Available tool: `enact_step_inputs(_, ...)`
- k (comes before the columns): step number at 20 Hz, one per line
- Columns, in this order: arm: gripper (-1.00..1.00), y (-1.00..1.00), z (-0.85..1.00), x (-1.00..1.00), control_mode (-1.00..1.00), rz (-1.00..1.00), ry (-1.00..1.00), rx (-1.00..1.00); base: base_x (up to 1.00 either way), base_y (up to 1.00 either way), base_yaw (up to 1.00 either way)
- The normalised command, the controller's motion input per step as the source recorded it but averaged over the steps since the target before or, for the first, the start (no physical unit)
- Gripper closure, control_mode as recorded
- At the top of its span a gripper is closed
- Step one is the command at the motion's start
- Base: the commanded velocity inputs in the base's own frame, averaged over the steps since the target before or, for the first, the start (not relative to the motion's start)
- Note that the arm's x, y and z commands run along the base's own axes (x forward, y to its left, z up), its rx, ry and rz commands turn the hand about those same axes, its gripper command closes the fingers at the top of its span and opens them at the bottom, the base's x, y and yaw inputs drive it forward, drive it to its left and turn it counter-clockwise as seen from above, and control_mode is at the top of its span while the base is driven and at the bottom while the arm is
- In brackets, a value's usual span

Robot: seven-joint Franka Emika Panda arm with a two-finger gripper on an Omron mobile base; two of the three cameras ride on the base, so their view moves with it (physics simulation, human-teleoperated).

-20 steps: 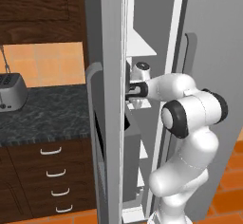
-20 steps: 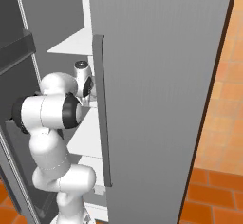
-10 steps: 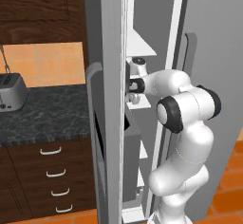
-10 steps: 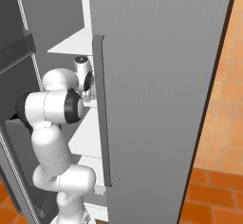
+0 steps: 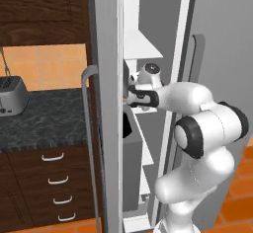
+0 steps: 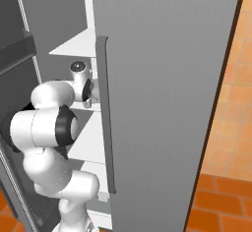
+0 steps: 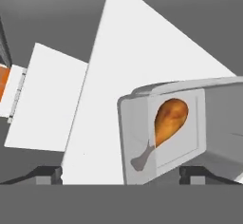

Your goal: Take the meat container that has the chicken drumstick and place it on the second highest rack of the freezer. Then take the vegetable container that has the eggplant and carrot and place it on the highest rack of the freezer.

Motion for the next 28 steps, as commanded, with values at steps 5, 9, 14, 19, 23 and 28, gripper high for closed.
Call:
enact_step_inputs(5, -1.00, 0.00, 0.46, -0.61, -1.00, 0.00, -0.21, 0.00, 0.00, 0.00, 0.00)
enact_step_inputs(9, -1.00, -0.08, 0.52, -0.99, -1.00, 0.00, -0.19, 0.00, 0.00, 0.00, 0.00)
enact_step_inputs(14, -1.00, -0.35, 0.66, -1.00, -1.00, 0.00, -0.16, 0.00, 0.00, 0.00, 0.00)
enact_step_inputs(19, -1.00, -0.22, 0.51, -1.00, -1.00, 0.00, -0.08, 0.00, 0.00, 0.00, 0.00)
enact_step_inputs(23, -1.00, -0.05, 0.24, -1.00, -1.00, 0.00, 0.00, 0.00, 0.00, 0.00, 0.00)
enact_step_inputs(28, -1.00, 0.00, 0.03, -1.00, -1.00, 0.00, 0.00, 0.00, 0.00, 0.00, 0.00)
